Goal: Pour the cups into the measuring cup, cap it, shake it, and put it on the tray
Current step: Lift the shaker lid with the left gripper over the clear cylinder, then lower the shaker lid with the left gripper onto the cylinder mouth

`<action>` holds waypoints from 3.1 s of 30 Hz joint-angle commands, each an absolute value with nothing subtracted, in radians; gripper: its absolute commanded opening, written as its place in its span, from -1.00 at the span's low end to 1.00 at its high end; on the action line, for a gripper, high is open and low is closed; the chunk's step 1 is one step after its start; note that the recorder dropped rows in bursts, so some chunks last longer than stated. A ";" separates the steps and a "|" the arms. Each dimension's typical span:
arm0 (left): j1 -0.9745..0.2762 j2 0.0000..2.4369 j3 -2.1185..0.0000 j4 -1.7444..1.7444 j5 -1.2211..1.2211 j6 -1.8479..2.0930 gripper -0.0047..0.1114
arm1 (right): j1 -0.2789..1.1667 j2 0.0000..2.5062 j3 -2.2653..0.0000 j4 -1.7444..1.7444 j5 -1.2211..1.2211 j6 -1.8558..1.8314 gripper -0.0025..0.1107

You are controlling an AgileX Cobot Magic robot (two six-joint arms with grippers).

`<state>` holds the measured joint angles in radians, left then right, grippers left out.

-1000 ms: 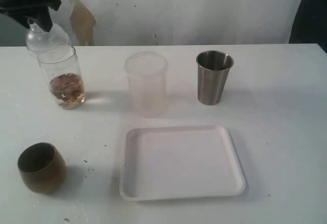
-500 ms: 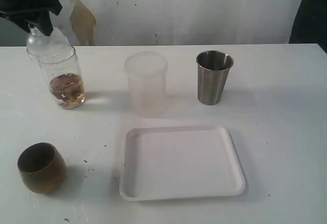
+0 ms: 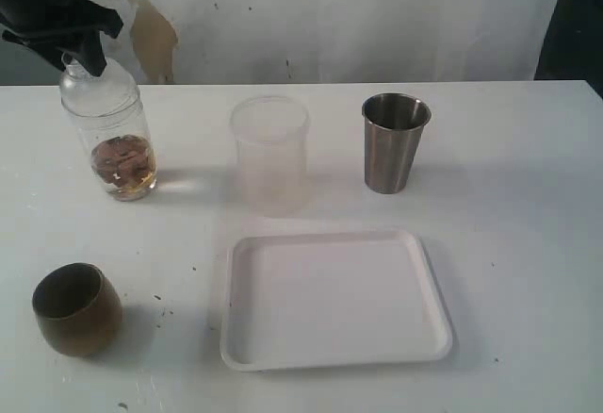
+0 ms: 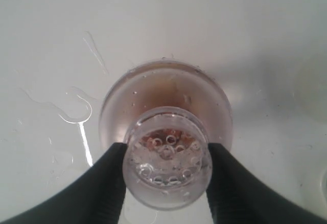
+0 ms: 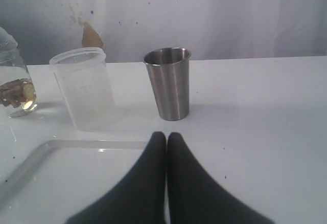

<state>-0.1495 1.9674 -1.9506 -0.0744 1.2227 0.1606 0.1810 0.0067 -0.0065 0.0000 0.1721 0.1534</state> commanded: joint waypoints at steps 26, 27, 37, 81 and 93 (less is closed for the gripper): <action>-0.152 1.894 -1.979 -0.055 1.134 0.131 0.47 | 0.179 0.000 0.000 0.000 0.171 0.179 -0.96; -0.152 1.875 -1.975 -0.055 1.134 0.131 0.24 | 0.179 0.000 0.000 0.000 0.171 0.179 -0.96; -0.152 1.688 -1.564 -0.184 0.640 0.154 -0.92 | 0.179 0.000 0.000 0.000 0.171 0.179 -0.96; -0.152 1.636 -1.186 -0.228 0.120 0.156 -0.92 | 0.179 0.000 0.000 0.000 0.171 0.179 -0.96; -0.232 1.730 -1.186 -0.219 0.099 0.161 -0.92 | 0.179 0.000 0.000 0.000 0.171 0.179 -0.96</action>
<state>-0.2141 1.6912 -1.1931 -0.2247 0.0474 0.1601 0.1810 0.0067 -0.0065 0.0000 0.1721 0.1762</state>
